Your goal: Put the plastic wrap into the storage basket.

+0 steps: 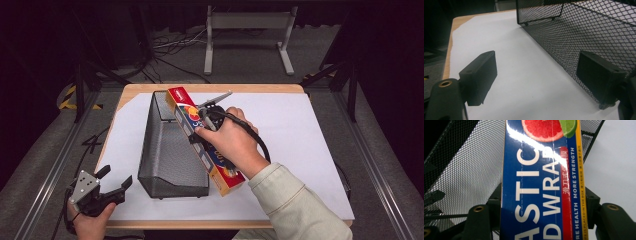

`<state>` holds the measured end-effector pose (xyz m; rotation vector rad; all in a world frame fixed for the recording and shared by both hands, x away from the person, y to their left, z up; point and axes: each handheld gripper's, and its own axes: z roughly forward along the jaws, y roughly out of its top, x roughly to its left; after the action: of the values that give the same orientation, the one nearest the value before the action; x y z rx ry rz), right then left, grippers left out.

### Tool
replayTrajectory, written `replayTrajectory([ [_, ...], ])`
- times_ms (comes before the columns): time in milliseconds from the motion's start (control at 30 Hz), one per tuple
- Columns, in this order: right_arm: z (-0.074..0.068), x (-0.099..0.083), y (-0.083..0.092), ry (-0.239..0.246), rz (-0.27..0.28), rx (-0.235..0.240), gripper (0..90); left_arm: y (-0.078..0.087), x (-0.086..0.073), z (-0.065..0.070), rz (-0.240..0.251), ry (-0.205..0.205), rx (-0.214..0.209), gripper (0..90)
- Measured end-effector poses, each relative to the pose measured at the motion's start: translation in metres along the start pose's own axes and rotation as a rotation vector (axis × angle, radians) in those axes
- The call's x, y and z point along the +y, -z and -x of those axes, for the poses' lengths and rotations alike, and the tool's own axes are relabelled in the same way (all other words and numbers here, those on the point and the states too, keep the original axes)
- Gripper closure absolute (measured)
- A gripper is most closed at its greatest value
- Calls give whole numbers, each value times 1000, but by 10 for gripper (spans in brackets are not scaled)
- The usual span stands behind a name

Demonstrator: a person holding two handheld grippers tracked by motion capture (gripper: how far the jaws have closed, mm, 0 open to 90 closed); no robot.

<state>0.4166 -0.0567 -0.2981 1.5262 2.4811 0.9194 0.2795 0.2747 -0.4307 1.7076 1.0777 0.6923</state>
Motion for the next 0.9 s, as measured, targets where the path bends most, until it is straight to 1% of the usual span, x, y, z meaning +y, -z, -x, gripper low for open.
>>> replayTrajectory([
  [167,-2,-1,-9,-1,-16,19,403,0,0,1,3,-6,-8,176],
  [233,-4,-2,-13,-12,-19,22,402,-1,0,1,0,-9,-11,175],
  [300,-5,-3,-17,-8,-21,24,403,-1,0,2,-5,-20,-10,176],
  [400,-7,-4,-23,-8,-32,28,403,-1,0,3,-2,-23,-10,176],
  [467,-8,-5,-27,-11,-39,24,402,-1,0,2,-4,-27,-13,176],
  [667,-9,-6,-36,9,-50,17,401,-1,0,2,-6,-26,-12,176],
  [700,-10,-7,-39,2,-54,15,401,-1,0,2,-6,-26,-12,176],
  [767,-9,-8,-43,6,-67,12,400,-1,0,2,-7,-27,-12,176],
  [833,-9,-9,-46,0,-73,6,400,-1,0,2,-8,-27,-12,176],
  [900,-9,-9,-49,5,-79,0,400,-1,0,2,-8,-27,-13,176],
])
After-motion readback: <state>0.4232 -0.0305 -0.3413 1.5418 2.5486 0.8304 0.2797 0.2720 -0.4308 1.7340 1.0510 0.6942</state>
